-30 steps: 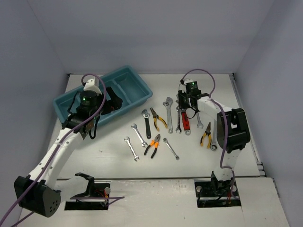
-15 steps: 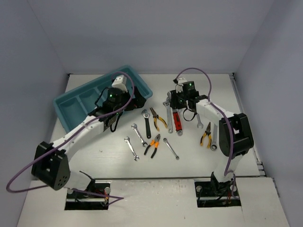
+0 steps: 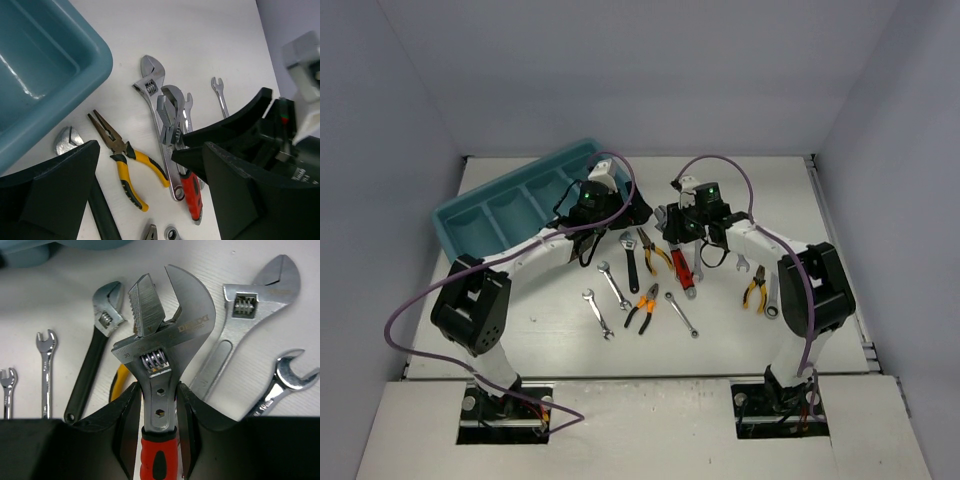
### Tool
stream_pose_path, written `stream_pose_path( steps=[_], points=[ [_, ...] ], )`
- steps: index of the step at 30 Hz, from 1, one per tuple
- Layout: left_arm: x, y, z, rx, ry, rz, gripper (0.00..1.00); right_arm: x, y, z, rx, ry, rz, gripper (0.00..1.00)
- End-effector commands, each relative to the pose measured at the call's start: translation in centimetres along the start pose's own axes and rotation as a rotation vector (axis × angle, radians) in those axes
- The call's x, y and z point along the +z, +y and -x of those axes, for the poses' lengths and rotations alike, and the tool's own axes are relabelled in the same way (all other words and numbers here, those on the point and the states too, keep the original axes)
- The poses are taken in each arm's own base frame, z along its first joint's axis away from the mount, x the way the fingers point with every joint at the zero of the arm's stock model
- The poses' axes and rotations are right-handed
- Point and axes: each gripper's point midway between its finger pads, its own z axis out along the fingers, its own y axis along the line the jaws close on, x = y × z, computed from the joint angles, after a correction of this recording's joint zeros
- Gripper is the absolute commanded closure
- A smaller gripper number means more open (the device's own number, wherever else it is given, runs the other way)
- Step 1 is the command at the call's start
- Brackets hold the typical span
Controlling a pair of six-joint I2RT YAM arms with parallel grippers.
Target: Sort the tools into containers
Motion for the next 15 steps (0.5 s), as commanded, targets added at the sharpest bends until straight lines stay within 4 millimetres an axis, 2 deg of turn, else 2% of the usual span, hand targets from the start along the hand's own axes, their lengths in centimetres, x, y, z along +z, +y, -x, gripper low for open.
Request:
stream_pose_path(
  steps=[1,12,15],
  points=[
    [0.4,-4.4,3.1,-0.032,-0.082,-0.139,0.2,-3.6,4.1,8.0,-0.077,-0.274,0.121,1.0],
    [1.8,-5.6,1.9,-0.062,-0.047,-0.203,0.22,-3.9,5.8,7.6,-0.074,-0.286,0.177,1.0],
    [2.6,-5.4,1.2,-0.064,-0.03,-0.203,0.25,-3.9,6.2,7.7,-0.075,-0.289,0.19,1.0]
  ],
)
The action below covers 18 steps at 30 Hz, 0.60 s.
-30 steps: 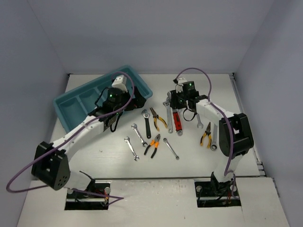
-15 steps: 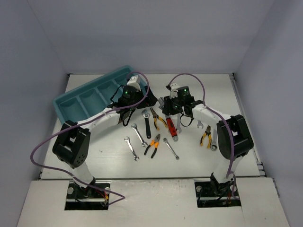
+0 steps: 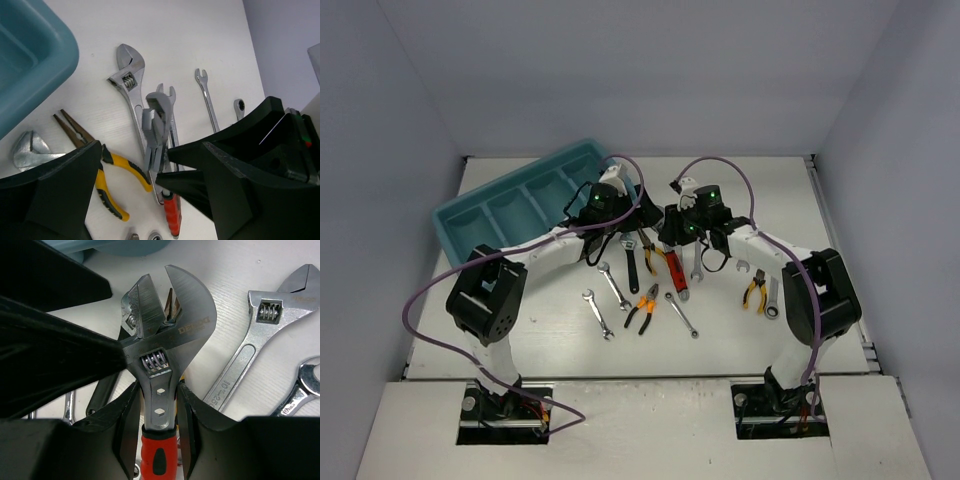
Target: Sort the tools into containers
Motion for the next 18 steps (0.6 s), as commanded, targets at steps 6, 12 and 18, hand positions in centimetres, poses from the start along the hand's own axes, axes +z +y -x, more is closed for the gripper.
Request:
stream_pose_path(
  steps=[6,12,18],
  points=[
    [1.2,-4.5,2.4,0.009,-0.062,-0.141,0.37,-2.4,4.7,7.5,-0.082,-0.241,0.139,1.0],
    [1.7,-4.3,1.8,0.009,-0.044,-0.141,0.54,-2.3,5.1,7.5,-0.079,-0.243,0.153,1.0],
    [1.2,-4.7,2.2,0.034,-0.056,-0.153,0.88,-2.5,5.2,7.6,-0.078,-0.248,0.154,1.0]
  ],
)
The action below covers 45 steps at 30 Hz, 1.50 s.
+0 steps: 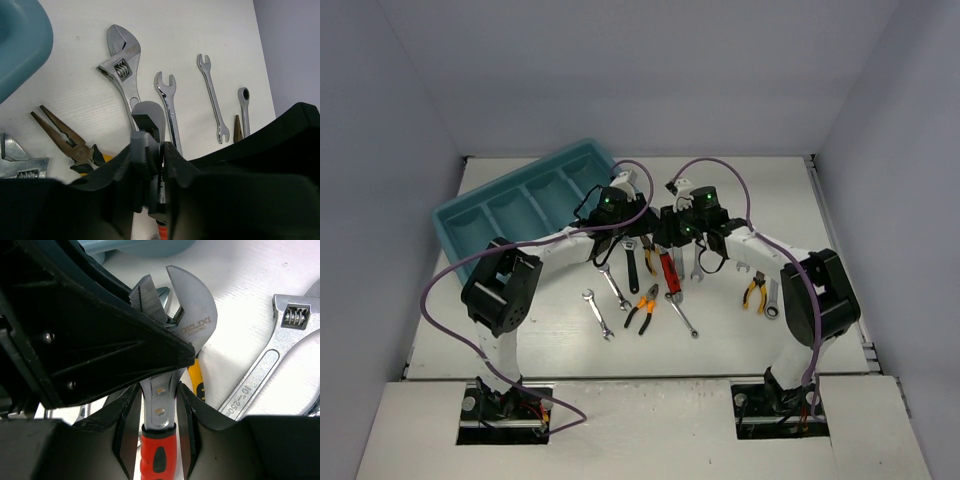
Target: Sort the tools into containers
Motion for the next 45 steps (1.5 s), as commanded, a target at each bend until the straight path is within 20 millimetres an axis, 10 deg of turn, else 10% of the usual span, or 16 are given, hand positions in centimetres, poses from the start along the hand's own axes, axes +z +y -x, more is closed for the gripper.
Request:
stream_pose_path(
  steps=[1,6,10,17,26,45],
  points=[
    [-1.5,-5.2,4.6,0.058,-0.124,-0.136,0.93,-2.6,3.8,7.6,-0.093,-0.241,0.104,1.0],
    [-3.1,-6.2,6.4,0.057,-0.151,-0.173,1.0,-3.2,4.1,8.2,-0.093,-0.258,0.109,0.98],
    [-5.5,-7.1,8.8,0.038,-0.197,-0.204,1.0,-4.6,4.9,9.3,-0.101,-0.291,0.116,0.46],
    [-11.5,-5.8,14.0,0.012,-0.265,-0.152,1.0,-9.2,6.4,11.7,-0.124,-0.363,0.093,0.04],
    [-22.1,2.5,18.1,0.023,-0.295,0.106,1.0,-12.8,5.9,12.0,-0.14,-0.403,0.013,0.02],
    [-33.8,9.1,23.5,0.03,-0.426,0.21,1.0,-10.9,5.0,8.5,-0.098,-0.307,0.029,0.04]
  ],
)
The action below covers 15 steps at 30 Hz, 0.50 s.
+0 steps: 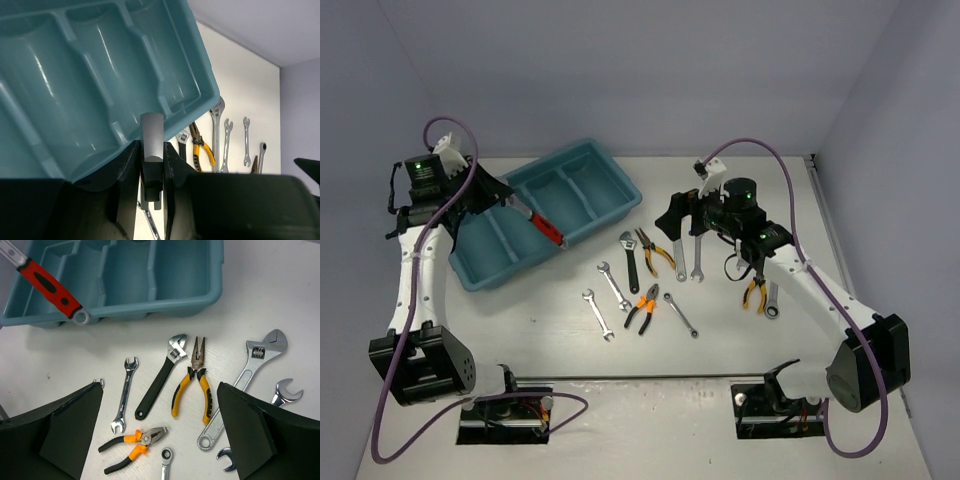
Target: Sort the tools into containers
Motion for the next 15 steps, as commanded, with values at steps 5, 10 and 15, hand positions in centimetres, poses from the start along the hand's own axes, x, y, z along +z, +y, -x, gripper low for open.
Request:
stream_pose_path(
  steps=[5,10,15],
  points=[
    [-1.4,-1.0,7.5,0.119,-0.146,-0.093,1.0,-0.2,0.6,0.3,-0.005,-0.03,0.037,0.04],
    [1.8,2.4,6.9,0.129,-0.046,-0.029,1.0,-0.7,0.6,-0.1,-0.001,-0.033,0.031,0.05],
    [4.3,6.0,6.0,0.14,0.054,0.06,1.0,-1.1,0.4,-0.5,0.004,-0.032,0.017,0.05]
  ],
)
